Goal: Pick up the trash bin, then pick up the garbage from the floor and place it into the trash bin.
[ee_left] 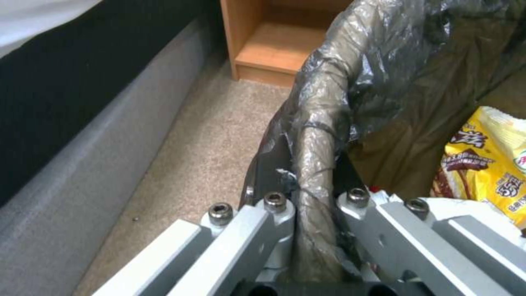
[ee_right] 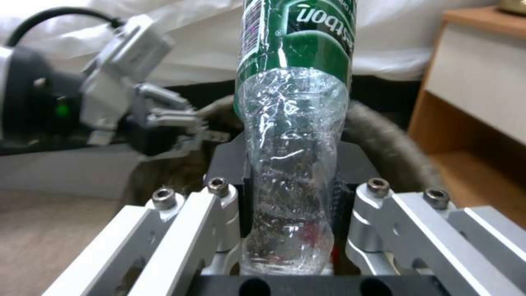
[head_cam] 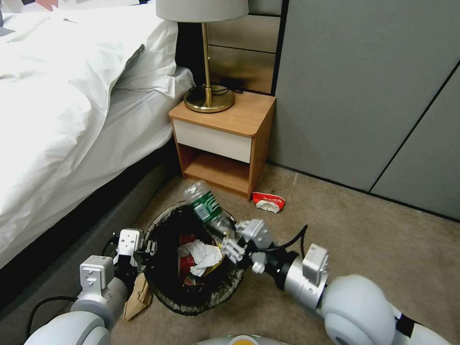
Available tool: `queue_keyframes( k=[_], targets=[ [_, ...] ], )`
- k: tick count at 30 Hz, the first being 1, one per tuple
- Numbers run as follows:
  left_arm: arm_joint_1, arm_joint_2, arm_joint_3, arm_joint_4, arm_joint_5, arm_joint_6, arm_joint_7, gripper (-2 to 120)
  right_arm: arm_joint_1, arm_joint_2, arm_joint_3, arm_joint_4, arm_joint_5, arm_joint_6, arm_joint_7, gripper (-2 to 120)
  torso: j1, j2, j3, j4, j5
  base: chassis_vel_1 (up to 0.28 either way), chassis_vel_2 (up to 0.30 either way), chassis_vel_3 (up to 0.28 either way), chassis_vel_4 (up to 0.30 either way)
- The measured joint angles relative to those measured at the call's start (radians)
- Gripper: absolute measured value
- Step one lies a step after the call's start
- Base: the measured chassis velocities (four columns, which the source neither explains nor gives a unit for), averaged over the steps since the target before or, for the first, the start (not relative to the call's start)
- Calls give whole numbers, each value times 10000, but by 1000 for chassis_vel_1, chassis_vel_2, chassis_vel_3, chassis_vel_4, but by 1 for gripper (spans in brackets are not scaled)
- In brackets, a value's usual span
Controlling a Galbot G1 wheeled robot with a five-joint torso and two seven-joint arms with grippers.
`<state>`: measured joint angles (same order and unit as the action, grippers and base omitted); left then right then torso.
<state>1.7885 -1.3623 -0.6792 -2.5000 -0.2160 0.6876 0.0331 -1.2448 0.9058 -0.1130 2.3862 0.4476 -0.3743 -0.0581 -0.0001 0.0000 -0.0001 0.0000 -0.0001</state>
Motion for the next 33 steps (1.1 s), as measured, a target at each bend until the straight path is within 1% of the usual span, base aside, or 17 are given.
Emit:
queue_keyframes(
  k=[3,7,9,10,13,14,18,19,21,22,23,24,26,27,29,31,33],
  targets=[
    [-8,-55,45,0,42,0,16,1,3,13,-265,-46,-122,-6,-42,22,0,0,0,-1,0,0,0,0,0],
    [1,-80,64,0,91,0,39,1,45,110,-514,-151,-533,-145,-392,22,0,0,0,0,0,0,0,0,0],
    [5,-76,65,0,101,0,59,1,97,156,-662,-196,-657,-239,-455,29,0,0,0,0,0,0,0,0,0],
    [5,-76,65,0,101,0,59,1,97,156,-662,-196,-657,-239,-455,29,0,0,0,0,0,0,0,0,0],
    [10,-44,61,0,111,15,121,1,178,200,-735,-270,-738,-282,-451,45,0,0,0,0,0,0,0,0,0],
    [10,-44,61,0,111,15,121,1,178,200,-735,-270,-738,-282,-451,45,0,0,0,0,0,0,0,0,0],
    [-3,-28,26,0,112,56,169,1,163,252,-672,-386,-738,-270,-280,64,0,0,0,0,1,0,0,0,0],
    [-3,-28,26,0,112,56,169,1,163,252,-672,-386,-738,-270,-280,64,0,0,0,0,1,0,0,0,0],
    [-7,-24,14,0,112,58,170,1,140,251,-610,-396,-713,-253,-214,69,0,0,0,0,1,0,0,0,0],
    [-9,-20,10,0,110,60,172,1,140,238,-510,-364,-633,-246,-167,78,0,0,0,0,2,0,0,0,0],
    [-9,-20,10,0,110,60,172,1,140,238,-510,-364,-633,-246,-167,78,0,0,0,0,2,0,0,0,0],
    [-12,-21,9,0,109,62,172,1,149,220,-425,-295,-569,-245,-152,81,0,0,0,0,1,0,0,0,0],
    [-16,-27,12,0,106,64,173,1,154,173,-200,-96,-410,-244,-134,92,0,0,0,0,2,0,0,0,0],
    [-16,-27,12,0,106,64,173,1,154,173,-200,-96,-410,-244,-134,92,0,0,0,0,2,0,0,0,0],
    [-20,-29,17,0,103,67,173,1,120,94,113,172,-234,-244,-93,99,0,0,0,0,1,0,0,0,0],
    [-24,-30,22,0,102,68,174,1,89,55,255,311,-161,-244,-47,100,0,0,0,0,1,0,0,0,0],
    [-34,-32,32,0,99,70,175,1,-24,-20,619,656,48,-260,29,100,0,0,0,0,2,0,0,0,0]
  ],
)
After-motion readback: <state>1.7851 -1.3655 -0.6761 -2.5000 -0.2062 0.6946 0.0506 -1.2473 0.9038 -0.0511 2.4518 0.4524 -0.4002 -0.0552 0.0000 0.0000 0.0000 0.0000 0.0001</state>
